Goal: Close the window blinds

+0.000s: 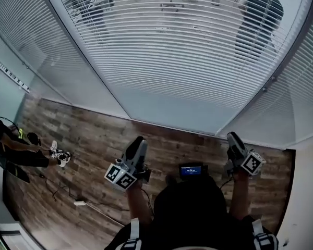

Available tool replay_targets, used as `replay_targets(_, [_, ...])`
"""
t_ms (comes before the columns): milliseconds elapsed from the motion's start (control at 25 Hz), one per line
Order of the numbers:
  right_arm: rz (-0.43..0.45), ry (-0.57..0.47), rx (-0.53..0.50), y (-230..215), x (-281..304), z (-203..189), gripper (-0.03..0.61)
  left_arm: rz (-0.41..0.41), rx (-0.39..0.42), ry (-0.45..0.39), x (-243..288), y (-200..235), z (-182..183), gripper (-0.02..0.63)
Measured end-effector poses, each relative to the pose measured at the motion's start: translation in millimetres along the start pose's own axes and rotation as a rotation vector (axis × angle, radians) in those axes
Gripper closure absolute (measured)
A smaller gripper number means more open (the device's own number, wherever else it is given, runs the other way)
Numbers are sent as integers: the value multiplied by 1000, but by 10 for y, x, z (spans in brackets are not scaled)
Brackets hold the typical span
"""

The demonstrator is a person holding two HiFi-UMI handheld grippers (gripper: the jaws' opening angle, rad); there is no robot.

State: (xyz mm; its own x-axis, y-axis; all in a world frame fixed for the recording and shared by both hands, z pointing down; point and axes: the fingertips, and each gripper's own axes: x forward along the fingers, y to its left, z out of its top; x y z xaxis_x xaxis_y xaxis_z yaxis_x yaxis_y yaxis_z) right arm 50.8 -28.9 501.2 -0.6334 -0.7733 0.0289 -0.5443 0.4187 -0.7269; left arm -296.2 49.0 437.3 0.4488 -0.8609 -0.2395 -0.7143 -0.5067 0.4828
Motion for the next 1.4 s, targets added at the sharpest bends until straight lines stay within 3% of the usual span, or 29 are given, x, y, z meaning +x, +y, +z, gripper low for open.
replay_targets(240, [-134, -63, -14, -217, -60, -30, 407, -57, -60, 27, 200, 384, -16, 532])
replay_targets(480, [-222, -74, -162, -264, 110, 494, 407, -67, -47, 73, 624, 416, 120, 532])
replay_targets(640, [-256, -83, -241, -534, 408, 600, 407, -55, -1, 96, 818, 635, 63, 532])
replay_targets(920, [-254, -124, -359, -793, 766, 1267, 407, -75, 45, 146, 1552, 617, -35, 532])
replay_targets(1200, [-294, -147, -423, -1244, 843, 1468, 407, -91, 85, 256, 2075, 608, -328, 532])
replay_targets(1400, [-339, -159, -435, -1518, 793, 1438, 407, -159, 96, 272, 2391, 619, -488, 532])
